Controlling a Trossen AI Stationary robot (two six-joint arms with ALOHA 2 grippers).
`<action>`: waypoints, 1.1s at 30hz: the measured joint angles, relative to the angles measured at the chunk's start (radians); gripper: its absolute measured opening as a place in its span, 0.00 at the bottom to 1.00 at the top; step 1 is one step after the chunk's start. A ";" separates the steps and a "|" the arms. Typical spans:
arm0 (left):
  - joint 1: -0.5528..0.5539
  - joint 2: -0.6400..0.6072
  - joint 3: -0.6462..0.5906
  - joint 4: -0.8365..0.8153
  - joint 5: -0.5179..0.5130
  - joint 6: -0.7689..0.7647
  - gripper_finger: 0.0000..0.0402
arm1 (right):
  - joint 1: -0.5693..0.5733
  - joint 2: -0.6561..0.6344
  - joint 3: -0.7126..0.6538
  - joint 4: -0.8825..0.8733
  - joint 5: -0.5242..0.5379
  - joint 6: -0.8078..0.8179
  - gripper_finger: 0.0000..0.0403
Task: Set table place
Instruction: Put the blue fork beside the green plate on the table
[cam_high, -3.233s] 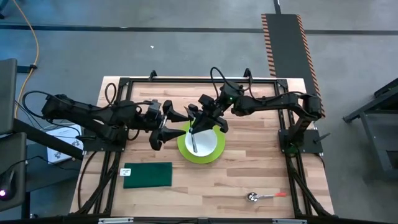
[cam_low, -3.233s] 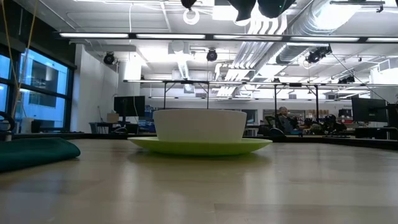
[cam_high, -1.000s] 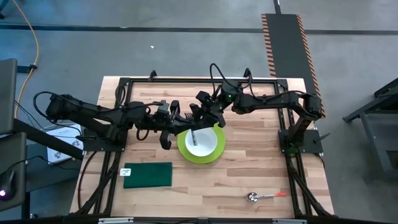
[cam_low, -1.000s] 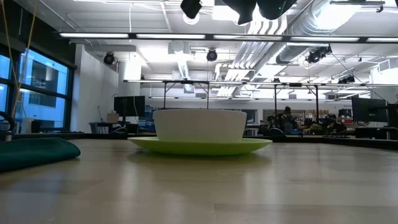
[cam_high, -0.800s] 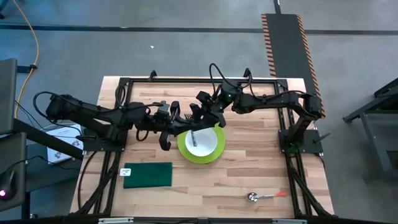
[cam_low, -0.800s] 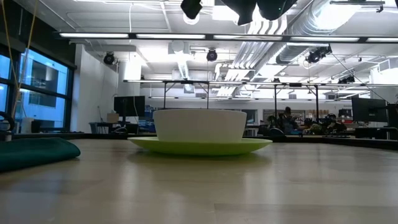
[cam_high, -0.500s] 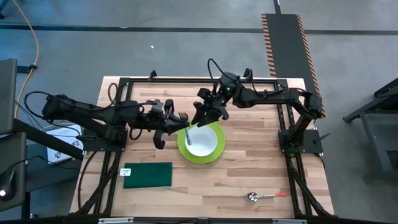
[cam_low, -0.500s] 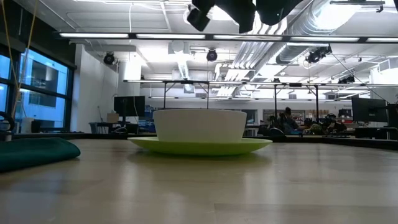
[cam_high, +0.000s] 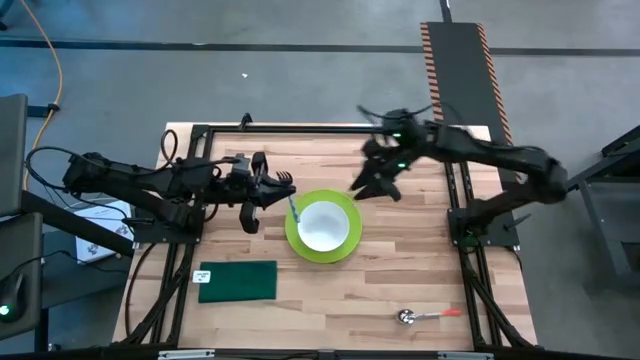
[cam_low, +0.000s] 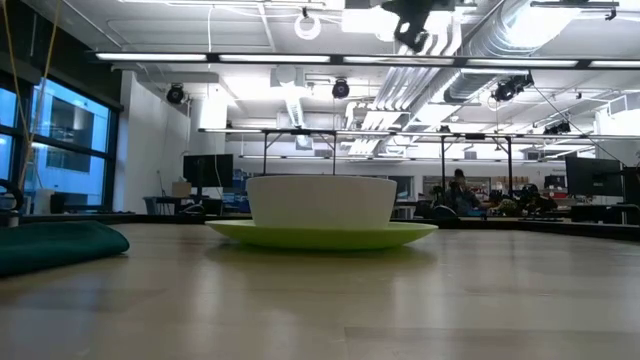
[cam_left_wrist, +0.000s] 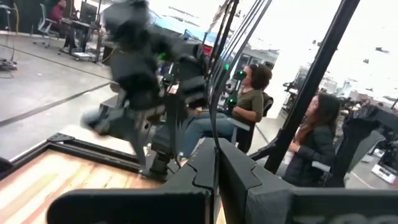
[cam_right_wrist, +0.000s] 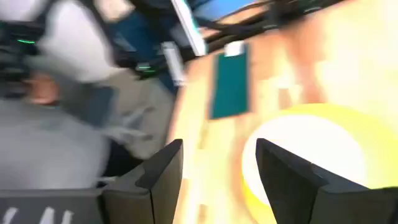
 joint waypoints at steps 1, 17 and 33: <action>0.006 0.000 0.000 -0.004 0.000 0.006 0.00 | 0.006 -0.039 0.000 -0.038 0.060 -0.014 0.48; 0.098 -0.004 0.000 -0.019 0.064 -0.009 0.00 | 0.104 -0.516 -0.294 0.257 0.594 0.108 0.48; 0.098 -0.004 0.000 -0.039 0.060 -0.021 0.00 | 0.124 -0.452 -0.592 0.910 0.606 -0.081 0.48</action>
